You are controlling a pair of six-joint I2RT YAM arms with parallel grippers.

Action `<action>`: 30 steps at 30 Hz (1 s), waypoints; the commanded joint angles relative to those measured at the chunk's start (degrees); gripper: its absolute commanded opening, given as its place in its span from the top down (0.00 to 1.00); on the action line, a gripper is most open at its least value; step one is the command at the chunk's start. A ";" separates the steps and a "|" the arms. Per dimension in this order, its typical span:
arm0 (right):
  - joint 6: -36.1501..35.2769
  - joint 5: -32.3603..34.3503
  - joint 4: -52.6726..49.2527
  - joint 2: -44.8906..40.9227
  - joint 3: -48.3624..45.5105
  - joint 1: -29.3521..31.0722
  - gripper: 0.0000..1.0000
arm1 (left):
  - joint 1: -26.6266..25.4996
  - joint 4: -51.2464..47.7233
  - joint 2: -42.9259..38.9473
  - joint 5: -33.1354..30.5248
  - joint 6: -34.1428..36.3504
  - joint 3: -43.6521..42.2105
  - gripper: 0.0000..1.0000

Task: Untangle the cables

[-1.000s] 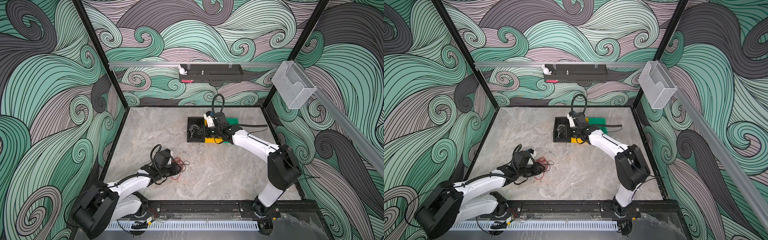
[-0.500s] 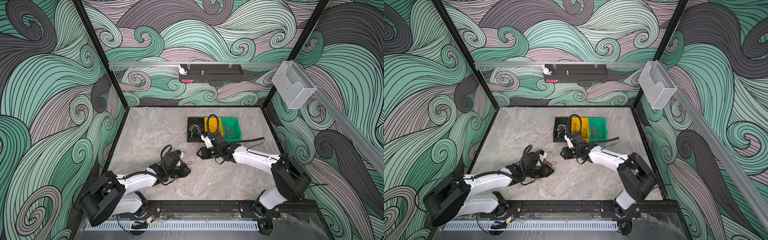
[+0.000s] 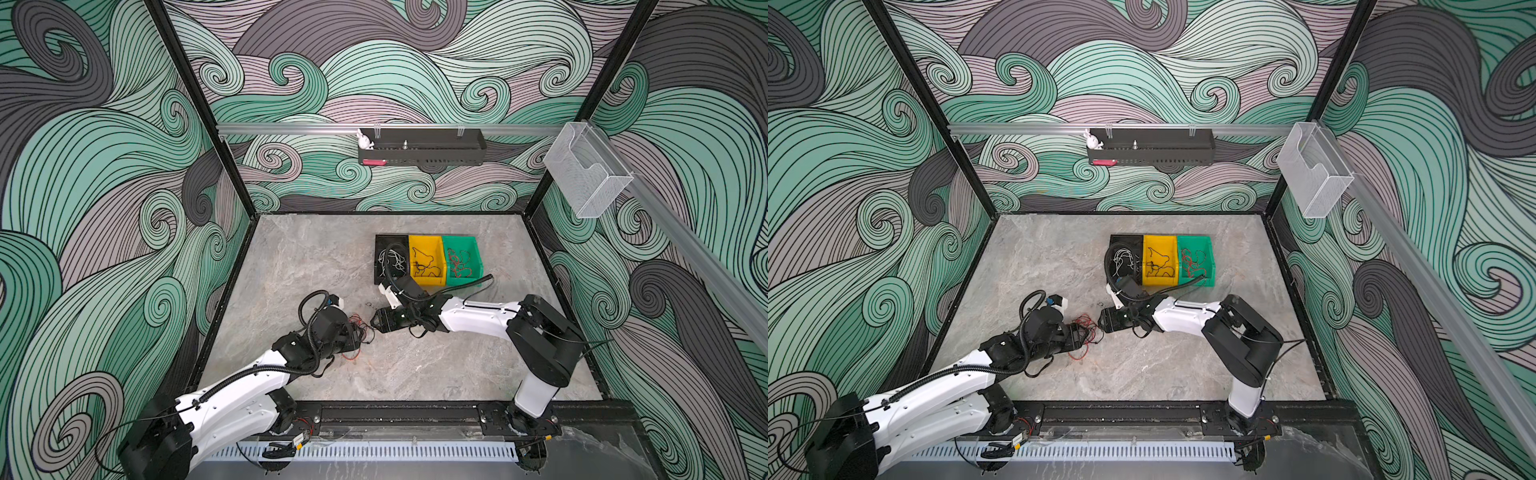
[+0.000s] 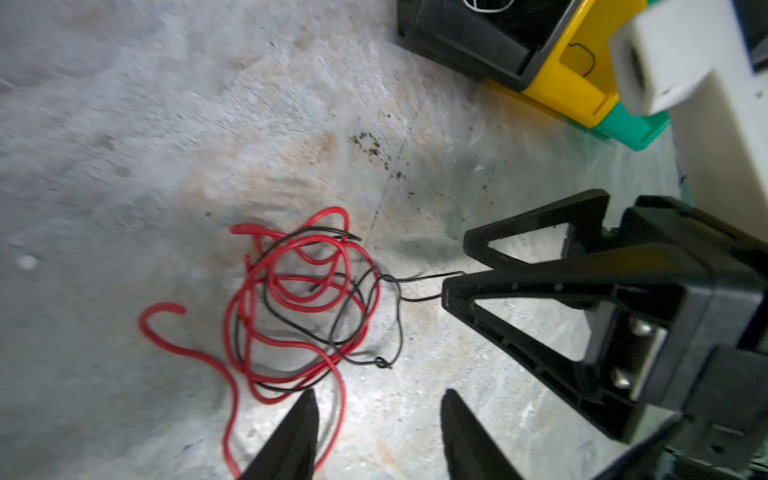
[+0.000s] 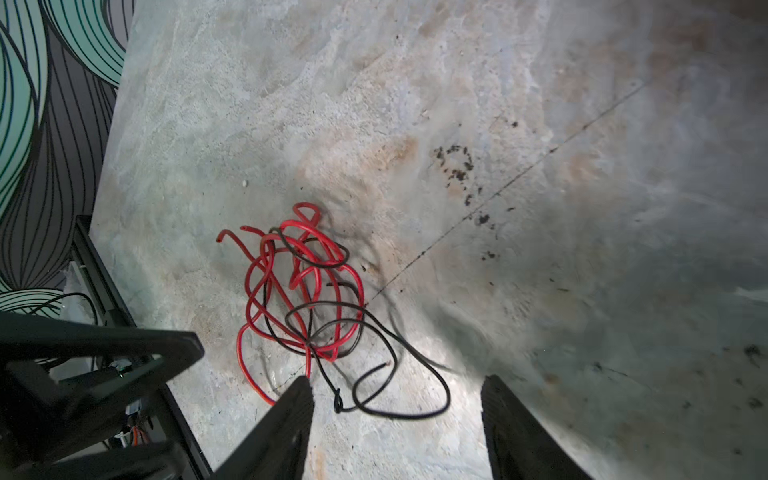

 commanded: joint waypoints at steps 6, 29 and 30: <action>0.18 3.31 -0.87 1.91 1.64 1.06 0.57 | 3.18 0.62 3.76 -2.13 0.65 -2.70 0.38; -2.16 12.05 -5.05 -8.89 -5.61 -2.49 0.95 | 5.35 4.25 15.83 2.36 1.71 -1.15 0.86; -2.28 12.23 -5.18 -9.62 -6.26 -3.06 0.96 | 5.51 4.19 16.01 2.61 1.80 -0.96 0.88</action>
